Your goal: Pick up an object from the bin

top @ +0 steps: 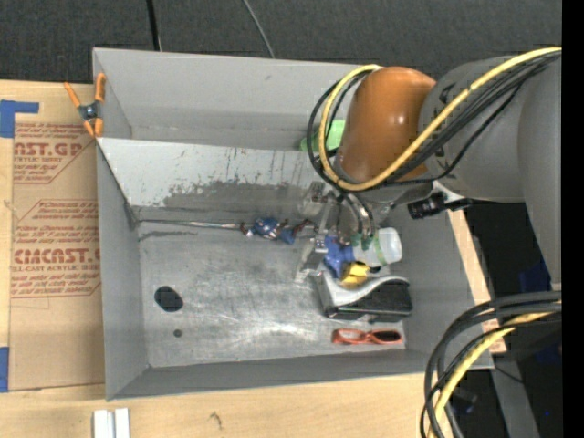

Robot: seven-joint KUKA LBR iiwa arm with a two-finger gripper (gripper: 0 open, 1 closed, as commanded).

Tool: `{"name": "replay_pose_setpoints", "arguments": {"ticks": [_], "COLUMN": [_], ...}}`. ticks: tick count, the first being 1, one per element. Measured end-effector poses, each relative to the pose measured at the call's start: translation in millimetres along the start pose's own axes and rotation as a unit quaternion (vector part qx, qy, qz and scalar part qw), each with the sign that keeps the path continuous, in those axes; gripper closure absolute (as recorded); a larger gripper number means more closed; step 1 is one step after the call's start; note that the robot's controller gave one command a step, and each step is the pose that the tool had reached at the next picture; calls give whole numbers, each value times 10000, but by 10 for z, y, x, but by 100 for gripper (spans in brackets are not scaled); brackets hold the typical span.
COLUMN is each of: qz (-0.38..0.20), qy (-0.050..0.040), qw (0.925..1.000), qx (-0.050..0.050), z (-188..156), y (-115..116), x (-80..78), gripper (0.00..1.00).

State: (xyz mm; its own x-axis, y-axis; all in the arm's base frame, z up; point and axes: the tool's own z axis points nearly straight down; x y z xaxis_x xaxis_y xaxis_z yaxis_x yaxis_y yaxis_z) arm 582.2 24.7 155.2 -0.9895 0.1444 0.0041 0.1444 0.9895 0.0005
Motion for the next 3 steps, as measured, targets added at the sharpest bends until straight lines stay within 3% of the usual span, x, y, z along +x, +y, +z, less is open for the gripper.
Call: {"name": "replay_pose_setpoints", "arguments": {"ticks": [2,3], "qz": [449,1422], "qy": [-18,-22], "qw": [9990,9898], "qx": [0,1], "z": [350,341], "y": [-387,-467], "x": [-92,-59], "gripper": [0,0]}}
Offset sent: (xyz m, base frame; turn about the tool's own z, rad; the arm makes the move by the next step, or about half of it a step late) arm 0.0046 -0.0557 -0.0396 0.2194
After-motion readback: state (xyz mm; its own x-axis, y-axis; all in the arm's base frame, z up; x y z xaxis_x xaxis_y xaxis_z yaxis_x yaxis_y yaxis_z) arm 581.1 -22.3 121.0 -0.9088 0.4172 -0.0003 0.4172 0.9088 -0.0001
